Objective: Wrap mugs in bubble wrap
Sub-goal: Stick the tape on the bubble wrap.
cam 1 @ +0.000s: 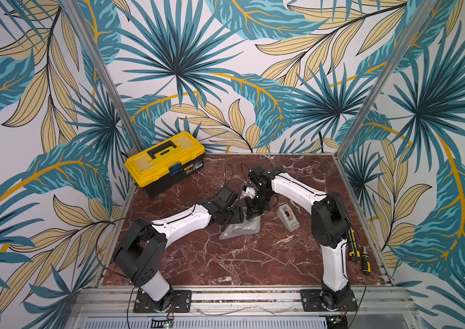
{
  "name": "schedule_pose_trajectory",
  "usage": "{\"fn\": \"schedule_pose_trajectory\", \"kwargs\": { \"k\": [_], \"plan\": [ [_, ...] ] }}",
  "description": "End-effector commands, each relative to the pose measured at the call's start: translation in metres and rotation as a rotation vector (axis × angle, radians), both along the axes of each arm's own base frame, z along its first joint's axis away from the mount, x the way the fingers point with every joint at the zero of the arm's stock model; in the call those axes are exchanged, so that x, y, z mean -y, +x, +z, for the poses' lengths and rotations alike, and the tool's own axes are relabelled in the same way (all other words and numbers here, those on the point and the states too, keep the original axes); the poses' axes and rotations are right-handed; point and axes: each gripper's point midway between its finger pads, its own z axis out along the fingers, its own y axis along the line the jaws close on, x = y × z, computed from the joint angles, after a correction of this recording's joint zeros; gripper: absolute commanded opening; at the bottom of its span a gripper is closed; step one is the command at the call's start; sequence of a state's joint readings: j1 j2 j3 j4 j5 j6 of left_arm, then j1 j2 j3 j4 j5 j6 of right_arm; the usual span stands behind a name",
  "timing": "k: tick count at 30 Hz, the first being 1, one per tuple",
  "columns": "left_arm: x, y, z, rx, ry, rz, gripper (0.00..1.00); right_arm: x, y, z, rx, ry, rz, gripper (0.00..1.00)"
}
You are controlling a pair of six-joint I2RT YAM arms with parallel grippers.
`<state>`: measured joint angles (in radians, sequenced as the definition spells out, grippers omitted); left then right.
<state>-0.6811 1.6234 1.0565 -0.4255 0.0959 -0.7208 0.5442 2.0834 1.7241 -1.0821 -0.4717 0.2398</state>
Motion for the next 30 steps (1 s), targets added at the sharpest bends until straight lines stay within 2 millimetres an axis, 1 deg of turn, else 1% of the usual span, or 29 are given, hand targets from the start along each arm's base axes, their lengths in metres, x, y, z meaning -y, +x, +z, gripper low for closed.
{"fn": "schedule_pose_trajectory", "kwargs": {
  "k": [1, 3, 8, 16, 20, 22, 23, 28, 30],
  "plan": [
    [0.012, 0.016, 0.017, 0.059, -0.015, -0.011, 0.70, 0.001, -0.003, -0.006, -0.016, -0.028, -0.001, 0.00],
    [0.011, 0.016, 0.018, 0.065, -0.015, -0.008, 0.70, 0.000, -0.003, -0.006, -0.016, -0.030, -0.001, 0.00],
    [0.002, 0.015, 0.021, 0.094, 0.005, 0.016, 0.68, 0.000, -0.003, -0.005, -0.012, -0.029, -0.002, 0.00],
    [0.010, 0.020, 0.009, 0.072, 0.006, 0.005, 0.67, -0.002, -0.003, -0.006, -0.012, -0.029, -0.005, 0.00],
    [0.009, 0.020, 0.004, 0.067, 0.019, 0.011, 0.64, -0.001, -0.003, -0.006, -0.008, -0.037, -0.006, 0.00],
    [0.007, 0.020, 0.002, 0.065, 0.026, 0.018, 0.63, 0.000, -0.003, -0.003, 0.000, -0.038, -0.012, 0.00],
    [0.006, 0.019, 0.001, 0.061, 0.029, 0.020, 0.63, 0.000, -0.003, 0.000, 0.007, -0.034, -0.015, 0.03],
    [0.005, 0.019, -0.002, 0.057, 0.032, 0.024, 0.61, 0.005, -0.007, 0.016, 0.038, -0.034, -0.028, 0.24],
    [0.005, 0.019, -0.002, 0.056, 0.033, 0.023, 0.60, 0.007, -0.009, 0.021, 0.049, -0.038, -0.029, 0.29]
  ]
}}
